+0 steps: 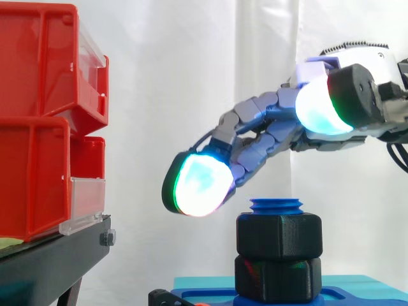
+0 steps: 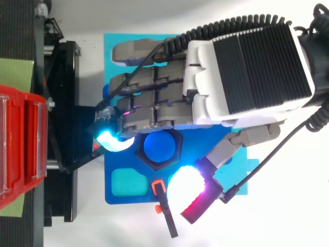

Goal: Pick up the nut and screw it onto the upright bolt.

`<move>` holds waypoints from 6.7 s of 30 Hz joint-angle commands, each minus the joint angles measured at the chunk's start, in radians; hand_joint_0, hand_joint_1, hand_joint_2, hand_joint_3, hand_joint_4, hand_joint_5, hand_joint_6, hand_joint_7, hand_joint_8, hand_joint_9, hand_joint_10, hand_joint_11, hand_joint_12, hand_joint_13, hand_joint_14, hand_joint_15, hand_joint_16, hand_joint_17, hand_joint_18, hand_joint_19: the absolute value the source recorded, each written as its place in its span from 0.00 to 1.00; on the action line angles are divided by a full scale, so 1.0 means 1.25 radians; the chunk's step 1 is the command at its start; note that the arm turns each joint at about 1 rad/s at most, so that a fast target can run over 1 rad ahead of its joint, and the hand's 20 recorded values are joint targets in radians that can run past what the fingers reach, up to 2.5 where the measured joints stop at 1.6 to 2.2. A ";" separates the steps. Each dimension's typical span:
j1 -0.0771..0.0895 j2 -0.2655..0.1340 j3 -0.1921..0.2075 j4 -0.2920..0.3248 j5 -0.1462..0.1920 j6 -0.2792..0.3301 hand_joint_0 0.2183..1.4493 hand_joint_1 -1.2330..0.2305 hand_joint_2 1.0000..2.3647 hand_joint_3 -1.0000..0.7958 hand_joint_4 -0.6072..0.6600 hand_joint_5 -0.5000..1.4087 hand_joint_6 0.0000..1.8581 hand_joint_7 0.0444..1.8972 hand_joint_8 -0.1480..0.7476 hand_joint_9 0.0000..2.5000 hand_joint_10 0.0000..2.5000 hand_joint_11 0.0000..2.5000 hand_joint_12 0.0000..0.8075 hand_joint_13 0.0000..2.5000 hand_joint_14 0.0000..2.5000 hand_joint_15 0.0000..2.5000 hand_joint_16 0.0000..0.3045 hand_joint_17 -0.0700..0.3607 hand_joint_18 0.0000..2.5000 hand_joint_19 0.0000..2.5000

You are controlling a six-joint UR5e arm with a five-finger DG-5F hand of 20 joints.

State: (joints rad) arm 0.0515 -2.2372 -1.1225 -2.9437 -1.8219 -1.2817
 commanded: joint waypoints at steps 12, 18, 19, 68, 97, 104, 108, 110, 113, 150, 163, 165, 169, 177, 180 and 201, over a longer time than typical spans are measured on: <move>0.003 0.000 -0.024 0.020 0.000 0.002 0.21 0.72 0.00 0.28 0.55 0.17 0.27 0.30 0.40 0.22 0.00 0.00 0.38 0.16 0.00 0.00 0.11 0.34 0.02 0.00; 0.003 0.000 -0.024 0.017 -0.002 0.002 0.21 0.72 0.00 0.28 0.57 0.18 0.27 0.33 0.41 0.22 0.00 0.00 0.38 0.16 0.00 0.00 0.11 0.34 0.02 0.00; 0.001 0.000 -0.024 0.016 -0.002 0.002 0.22 0.72 0.00 0.28 0.58 0.19 0.27 0.33 0.41 0.23 0.00 0.00 0.38 0.16 0.00 0.00 0.11 0.34 0.02 0.00; -0.058 0.000 0.059 -0.018 -0.072 -0.034 0.22 0.72 0.00 0.28 0.65 0.21 0.27 0.37 0.43 0.28 0.00 0.00 0.38 0.20 0.00 0.00 0.11 0.34 0.06 0.00; 0.014 -0.003 0.023 -0.033 0.016 -0.031 0.21 0.78 0.00 0.28 0.62 0.18 0.27 0.31 0.41 0.20 0.00 0.00 0.41 0.13 0.00 0.00 0.12 0.35 0.00 0.00; 0.007 -0.003 0.016 -0.052 0.017 -0.030 0.22 0.78 0.00 0.28 0.64 0.19 0.27 0.35 0.43 0.20 0.00 0.00 0.41 0.13 0.00 0.00 0.12 0.35 0.00 0.00; 0.002 -0.003 0.016 -0.059 0.028 -0.024 0.22 0.77 0.00 0.28 0.64 0.19 0.27 0.36 0.43 0.20 0.00 0.00 0.41 0.13 0.00 0.00 0.12 0.35 0.00 0.00; 0.001 -0.003 0.016 -0.061 0.040 -0.019 0.22 0.77 0.00 0.28 0.65 0.19 0.27 0.38 0.43 0.20 0.00 0.00 0.41 0.13 0.00 0.00 0.12 0.35 0.00 0.00; -0.001 -0.003 0.016 -0.061 0.045 -0.019 0.22 0.77 0.00 0.28 0.66 0.20 0.27 0.40 0.43 0.20 0.00 0.00 0.41 0.14 0.00 0.00 0.12 0.35 0.00 0.00; -0.026 -0.002 0.016 -0.081 0.039 -0.014 0.25 0.69 0.00 0.28 0.62 0.23 0.40 0.62 0.47 0.32 0.00 0.00 0.36 0.21 0.00 0.00 0.09 0.30 0.05 0.00; -0.049 -0.002 0.046 -0.085 0.007 -0.014 0.25 0.70 0.00 0.28 0.66 0.23 0.27 0.72 0.47 0.30 0.00 0.00 0.37 0.20 0.00 0.00 0.09 0.31 0.05 0.00; -0.053 -0.002 0.071 -0.096 -0.007 -0.015 0.24 0.70 0.00 0.28 0.67 0.22 0.27 0.66 0.46 0.29 0.00 0.00 0.37 0.20 0.00 0.00 0.09 0.31 0.05 0.00; -0.055 -0.003 0.077 -0.109 -0.009 -0.019 0.24 0.71 0.00 0.28 0.70 0.21 0.27 0.50 0.45 0.27 0.00 0.00 0.38 0.19 0.00 0.00 0.10 0.32 0.04 0.00; -0.028 -0.003 0.043 -0.065 0.012 -0.016 0.23 0.72 0.00 0.28 0.66 0.20 0.27 0.40 0.44 0.26 0.00 0.00 0.39 0.18 0.00 0.00 0.11 0.33 0.03 0.00; -0.014 -0.003 0.023 -0.037 0.023 -0.007 0.23 0.73 0.00 0.28 0.66 0.19 0.27 0.39 0.44 0.26 0.00 0.00 0.39 0.17 0.00 0.00 0.11 0.33 0.03 0.00; 0.035 -0.003 0.022 0.001 0.081 0.002 0.24 0.74 0.00 0.28 0.66 0.20 0.27 0.40 0.44 0.25 0.00 0.00 0.39 0.17 0.00 0.00 0.11 0.33 0.03 0.00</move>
State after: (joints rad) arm 0.0936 -2.2411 -1.0947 -2.9425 -1.7215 -1.2777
